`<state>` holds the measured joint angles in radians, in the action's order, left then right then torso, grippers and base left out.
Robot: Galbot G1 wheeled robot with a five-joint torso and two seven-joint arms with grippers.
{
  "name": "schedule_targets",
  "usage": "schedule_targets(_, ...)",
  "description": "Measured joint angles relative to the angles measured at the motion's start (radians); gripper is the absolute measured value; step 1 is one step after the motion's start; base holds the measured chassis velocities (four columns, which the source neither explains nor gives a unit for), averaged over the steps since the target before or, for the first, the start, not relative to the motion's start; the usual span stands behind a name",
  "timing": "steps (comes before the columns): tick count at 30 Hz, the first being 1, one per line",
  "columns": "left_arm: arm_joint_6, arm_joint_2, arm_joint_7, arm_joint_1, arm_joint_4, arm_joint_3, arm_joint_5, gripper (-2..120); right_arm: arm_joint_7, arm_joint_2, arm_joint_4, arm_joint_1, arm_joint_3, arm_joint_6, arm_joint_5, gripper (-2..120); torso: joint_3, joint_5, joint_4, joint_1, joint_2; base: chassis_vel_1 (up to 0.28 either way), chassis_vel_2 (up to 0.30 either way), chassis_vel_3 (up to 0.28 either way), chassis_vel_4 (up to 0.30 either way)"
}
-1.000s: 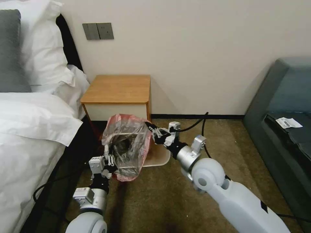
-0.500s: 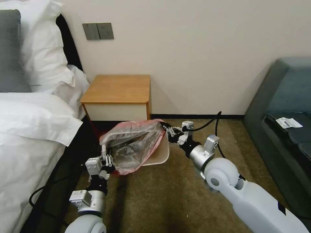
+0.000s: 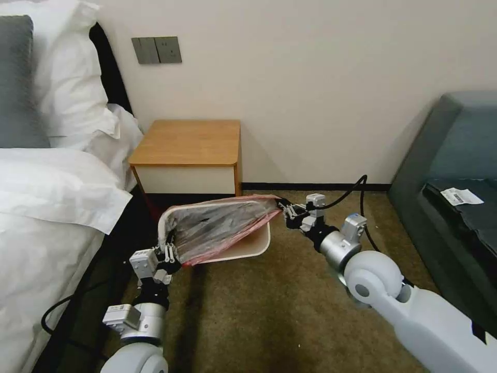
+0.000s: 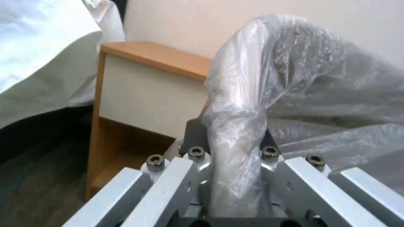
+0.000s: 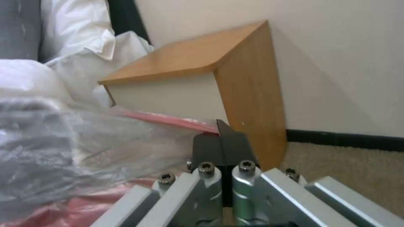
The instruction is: Pick up the garbage bag from the table and place it over the trash can.
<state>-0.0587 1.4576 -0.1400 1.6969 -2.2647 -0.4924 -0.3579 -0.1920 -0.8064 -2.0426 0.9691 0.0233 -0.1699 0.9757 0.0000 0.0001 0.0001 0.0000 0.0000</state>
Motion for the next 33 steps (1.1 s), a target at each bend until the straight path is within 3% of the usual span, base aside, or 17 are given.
schedule_targets(10, 0.053, 0.023, -0.099, -0.046, -0.006, -0.003, -0.105, 8, 0.004, 0.008, -0.059, 0.072, 0.009, -0.008, -0.015, 0, 0.0, -0.0003, 0.0, 0.0, 0.0, 0.0, 0.0, 0.0, 0.0)
schedule_targets(20, 0.119, 0.053, -0.198, -0.082, -0.036, -0.004, -0.23, 8, 0.027, -0.036, -0.095, 0.166, 0.024, 0.015, -0.16, 0, 0.0, -0.0002, 0.0, 0.0, 0.0, 0.0, 0.0, 0.0, 0.0)
schedule_targets(27, 0.123, 0.065, -0.208, -0.082, -0.017, -0.003, -0.209, 8, 0.016, -0.077, -0.115, 0.182, 0.018, 0.047, -0.24, 0, 0.0, -0.0001, -0.0001, 0.0, 0.0, 0.0, 0.0, 0.0, 0.0)
schedule_targets(33, 0.104, 0.066, -0.197, -0.085, 0.045, -0.004, -0.118, 8, 0.004, -0.103, -0.133, 0.175, 0.002, 0.064, -0.278, 0, 0.0, -0.0002, 0.0, 0.0, 0.0, 0.0, 0.0, 0.0, 0.0)
